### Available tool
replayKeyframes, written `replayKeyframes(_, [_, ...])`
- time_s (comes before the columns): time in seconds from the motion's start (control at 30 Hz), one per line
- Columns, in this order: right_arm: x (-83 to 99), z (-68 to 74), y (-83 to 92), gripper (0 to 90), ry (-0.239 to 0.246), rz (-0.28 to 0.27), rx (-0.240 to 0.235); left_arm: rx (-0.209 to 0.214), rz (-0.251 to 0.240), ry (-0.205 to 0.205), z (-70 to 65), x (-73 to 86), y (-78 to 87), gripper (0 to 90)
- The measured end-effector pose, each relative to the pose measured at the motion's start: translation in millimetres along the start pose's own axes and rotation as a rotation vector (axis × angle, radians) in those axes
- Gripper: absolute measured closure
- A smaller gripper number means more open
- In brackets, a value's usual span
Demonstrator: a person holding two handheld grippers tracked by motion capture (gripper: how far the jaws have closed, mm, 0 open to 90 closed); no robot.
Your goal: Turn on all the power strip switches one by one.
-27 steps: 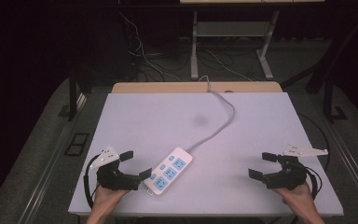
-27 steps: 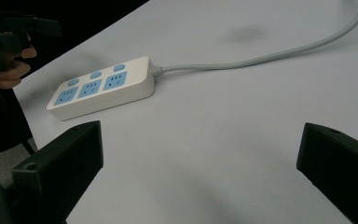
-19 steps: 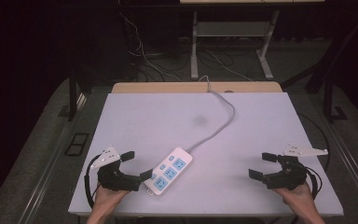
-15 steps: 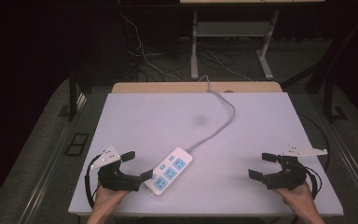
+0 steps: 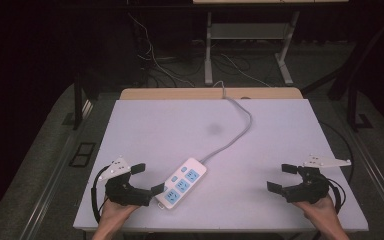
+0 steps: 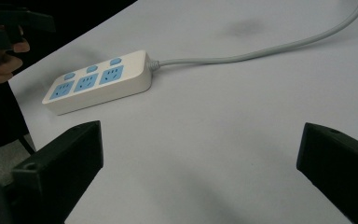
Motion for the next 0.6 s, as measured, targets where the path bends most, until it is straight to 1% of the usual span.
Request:
replayKeyframes(0.1, [0.3, -0.3, -0.4, 0.3, -0.001, 0.003, 0.001, 0.0, 0.005, 0.002, -0.6, -2.0, 0.7, 0.0])
replayKeyframes(0.37, [0.4, 0.0, -1.3, 0.3, 0.005, 0.009, 0.003, 0.0, 0.04, -0.017, 0.4, -9.9, 0.2, 0.0])
replayKeyframes(0.6, [0.8, -0.8, -0.8, 0.2, 0.003, 0.007, 0.007, 0.003, 0.073, -0.02, 3.0, -16.3, -3.1, 0.0])
Point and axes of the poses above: each handheld gripper's, and its own axes: y roughly backward along the jaws, x roughly out of its underside, z roughly to its left, the point moved 3 cm from there along -y, roughly forward along the jaws, and after that the axes turned 5 degrees about z, right-handed, at the moved point
